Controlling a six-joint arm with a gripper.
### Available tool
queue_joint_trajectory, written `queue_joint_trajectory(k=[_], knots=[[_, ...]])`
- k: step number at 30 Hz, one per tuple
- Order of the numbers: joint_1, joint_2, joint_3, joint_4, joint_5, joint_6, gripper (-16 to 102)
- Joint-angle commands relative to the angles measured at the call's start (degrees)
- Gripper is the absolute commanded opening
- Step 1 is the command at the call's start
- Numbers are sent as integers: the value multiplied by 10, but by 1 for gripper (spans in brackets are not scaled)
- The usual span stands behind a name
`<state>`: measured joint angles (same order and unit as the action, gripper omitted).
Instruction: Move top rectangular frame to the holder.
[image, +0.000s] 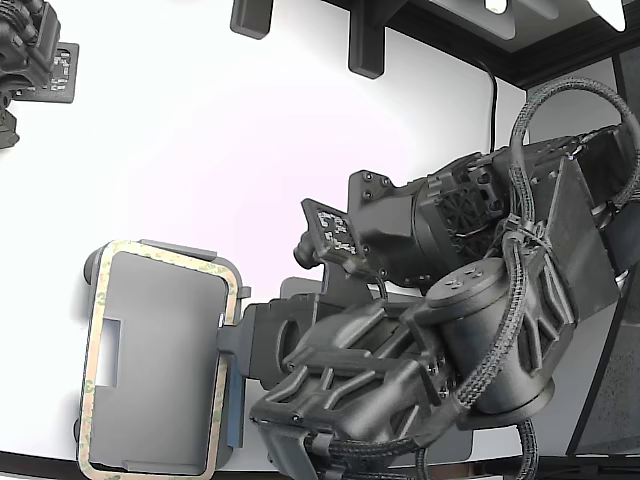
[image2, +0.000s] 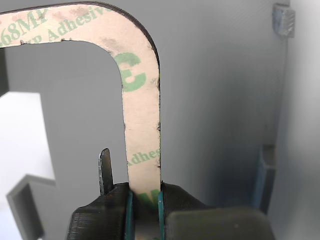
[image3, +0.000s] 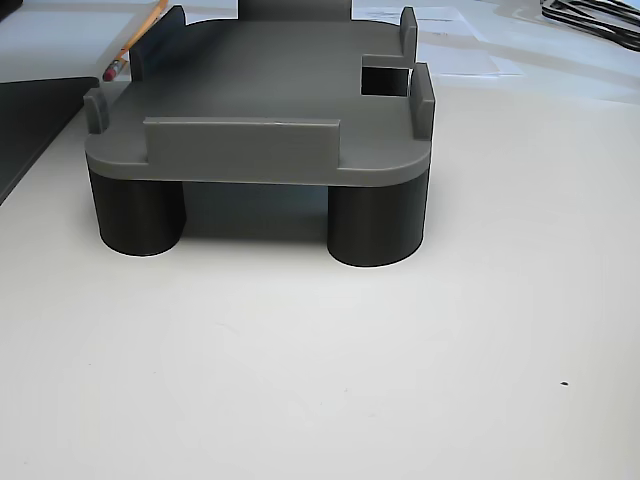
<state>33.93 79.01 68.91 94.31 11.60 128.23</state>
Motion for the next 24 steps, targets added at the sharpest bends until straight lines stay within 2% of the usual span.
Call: queue_joint_trajectory(k=[1, 10, 24], knots=[[-14, 19, -7, 5, -8, -4, -12], [-18, 33, 18, 5, -40, -19, -12], [-24, 38, 43, 5, -57, -22, -12]])
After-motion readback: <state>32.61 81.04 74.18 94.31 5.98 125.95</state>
